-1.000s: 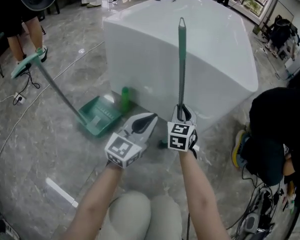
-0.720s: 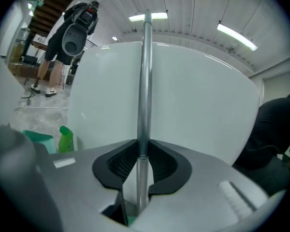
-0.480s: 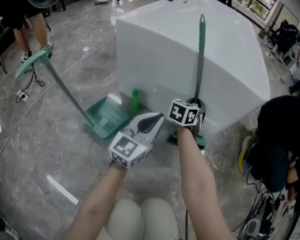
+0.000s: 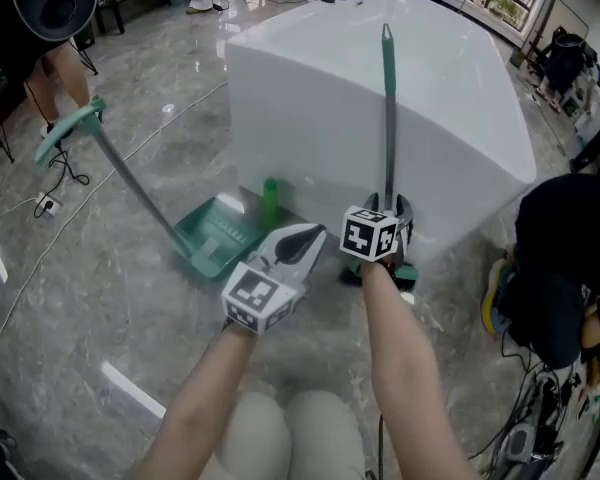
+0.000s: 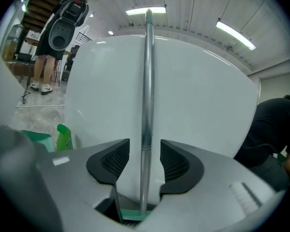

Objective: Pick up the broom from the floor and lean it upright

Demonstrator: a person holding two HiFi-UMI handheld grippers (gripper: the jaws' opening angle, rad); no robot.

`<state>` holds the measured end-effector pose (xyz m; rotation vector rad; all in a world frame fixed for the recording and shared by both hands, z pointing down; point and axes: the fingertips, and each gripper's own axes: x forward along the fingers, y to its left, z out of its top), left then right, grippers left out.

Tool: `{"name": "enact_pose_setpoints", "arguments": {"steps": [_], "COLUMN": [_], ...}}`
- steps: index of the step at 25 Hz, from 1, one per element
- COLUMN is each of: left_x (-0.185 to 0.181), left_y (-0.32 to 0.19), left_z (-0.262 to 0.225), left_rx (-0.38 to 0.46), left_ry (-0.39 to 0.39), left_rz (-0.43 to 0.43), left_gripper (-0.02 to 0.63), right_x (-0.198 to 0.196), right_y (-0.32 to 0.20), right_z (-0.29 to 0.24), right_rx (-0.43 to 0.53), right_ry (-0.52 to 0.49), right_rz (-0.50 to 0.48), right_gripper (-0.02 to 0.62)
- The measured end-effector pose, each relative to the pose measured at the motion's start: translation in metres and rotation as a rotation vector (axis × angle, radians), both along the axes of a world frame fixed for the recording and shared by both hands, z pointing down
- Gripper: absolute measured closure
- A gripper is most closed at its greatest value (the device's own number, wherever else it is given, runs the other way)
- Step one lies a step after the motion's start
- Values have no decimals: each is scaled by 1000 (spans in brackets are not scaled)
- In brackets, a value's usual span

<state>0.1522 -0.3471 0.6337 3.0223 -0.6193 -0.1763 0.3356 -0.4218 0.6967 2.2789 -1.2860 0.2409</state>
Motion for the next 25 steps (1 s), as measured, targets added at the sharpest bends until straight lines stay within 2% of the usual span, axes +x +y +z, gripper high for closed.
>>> {"name": "enact_pose_setpoints", "arguments": {"steps": [7, 13, 16, 17, 19, 20, 23, 25], "left_x": [9, 23, 31, 33, 36, 37, 36, 37], "left_y": [-2, -2, -2, 0, 6, 9, 16, 25], "left_z": [0, -2, -3, -3, -5, -5, -6, -10], "left_rx": [-4, 16, 26, 30, 39, 43, 42, 25], "left_ry": [2, -14, -21, -22, -16, -14, -23, -29], "left_rz": [5, 32, 37, 40, 54, 61, 73, 79], "left_gripper": [606, 606, 606, 606, 606, 606, 606, 606], "right_x": [-9, -15, -25, -32, -47, -54, -73, -80], "right_y": [14, 49, 65, 73, 94, 105, 124, 133], "right_z": [6, -1, -5, -9, -23, -29, -39, -44], "right_rx": [22, 89, 128, 166, 268, 304, 299, 267], "right_ry": [39, 41, -12, -60, -136, -143, -135, -154], "right_rz": [-120, -224, -343, -410, -536, -584, -685, -709], "right_gripper": [316, 302, 310, 321, 527, 589, 594, 594]}}
